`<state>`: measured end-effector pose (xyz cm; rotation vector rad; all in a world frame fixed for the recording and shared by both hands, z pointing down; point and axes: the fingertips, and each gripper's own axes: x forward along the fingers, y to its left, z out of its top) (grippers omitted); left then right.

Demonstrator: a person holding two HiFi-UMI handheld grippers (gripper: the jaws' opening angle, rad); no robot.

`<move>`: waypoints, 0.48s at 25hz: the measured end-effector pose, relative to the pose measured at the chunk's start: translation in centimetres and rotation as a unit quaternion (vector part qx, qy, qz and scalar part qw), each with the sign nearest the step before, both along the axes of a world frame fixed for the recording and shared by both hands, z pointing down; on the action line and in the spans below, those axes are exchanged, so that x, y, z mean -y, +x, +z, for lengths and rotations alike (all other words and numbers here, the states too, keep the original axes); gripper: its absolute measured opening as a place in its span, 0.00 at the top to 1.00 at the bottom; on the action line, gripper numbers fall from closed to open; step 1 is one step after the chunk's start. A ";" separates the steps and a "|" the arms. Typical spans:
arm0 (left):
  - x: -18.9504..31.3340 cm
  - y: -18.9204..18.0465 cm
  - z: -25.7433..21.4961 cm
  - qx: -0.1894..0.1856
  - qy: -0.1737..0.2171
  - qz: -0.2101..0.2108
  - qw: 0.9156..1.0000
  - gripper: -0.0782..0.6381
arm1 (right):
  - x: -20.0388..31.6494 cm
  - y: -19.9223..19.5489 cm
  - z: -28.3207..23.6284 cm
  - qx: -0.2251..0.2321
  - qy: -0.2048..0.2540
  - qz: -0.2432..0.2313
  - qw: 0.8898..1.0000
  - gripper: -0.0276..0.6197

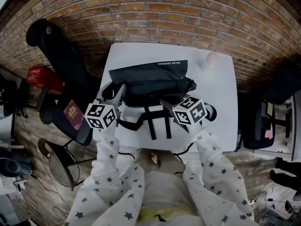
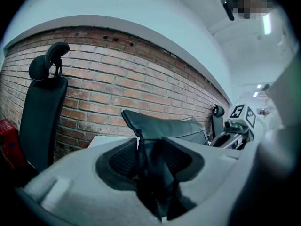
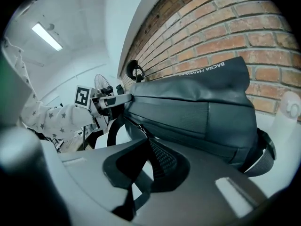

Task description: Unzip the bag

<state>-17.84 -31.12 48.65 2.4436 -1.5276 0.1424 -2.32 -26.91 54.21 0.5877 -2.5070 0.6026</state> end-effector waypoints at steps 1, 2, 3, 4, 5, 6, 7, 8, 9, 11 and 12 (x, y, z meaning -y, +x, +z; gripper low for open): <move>0.0 0.0 0.0 0.000 0.000 -0.002 1.000 0.66 | 0.0 0.2 0.0 0.000 0.001 0.001 1.000 0.93; 0.0 0.0 0.0 0.000 0.000 -0.003 1.000 0.66 | 0.0 0.3 -0.1 0.000 0.001 0.001 1.000 0.93; 0.0 0.0 0.0 0.000 0.000 -0.005 1.000 0.66 | 0.0 0.4 -0.1 0.001 0.001 0.001 1.000 0.93; 0.0 -0.1 0.0 0.001 0.001 -0.006 1.000 0.66 | 0.0 0.4 -0.1 0.001 0.002 0.000 1.000 0.93; 0.0 -0.1 0.1 0.001 0.001 -0.007 1.000 0.66 | -0.1 0.3 -0.1 0.001 0.003 -0.001 1.000 0.93; 0.0 -0.2 0.1 0.002 0.000 -0.009 1.000 0.66 | -0.1 0.3 -0.1 0.000 0.004 -0.002 1.000 0.93; 0.0 -0.2 0.1 0.002 0.000 -0.010 1.000 0.66 | -0.1 0.3 -0.1 -0.001 0.004 -0.002 1.000 0.93; 0.0 -0.2 0.1 0.003 0.000 -0.012 1.000 0.66 | 0.0 0.4 -0.2 -0.002 0.005 -0.001 1.000 0.93; 0.0 -0.2 0.1 0.003 0.000 -0.013 1.000 0.66 | 0.0 0.6 -0.1 -0.005 0.005 0.002 1.000 0.93; -0.1 -0.2 0.1 0.003 0.001 -0.016 1.000 0.66 | 0.1 1.2 -0.1 -0.008 0.005 0.008 1.000 0.93; -0.1 -0.2 0.0 0.003 0.001 -0.017 1.000 0.66 | 0.2 1.5 -0.2 -0.008 0.005 0.010 1.000 0.93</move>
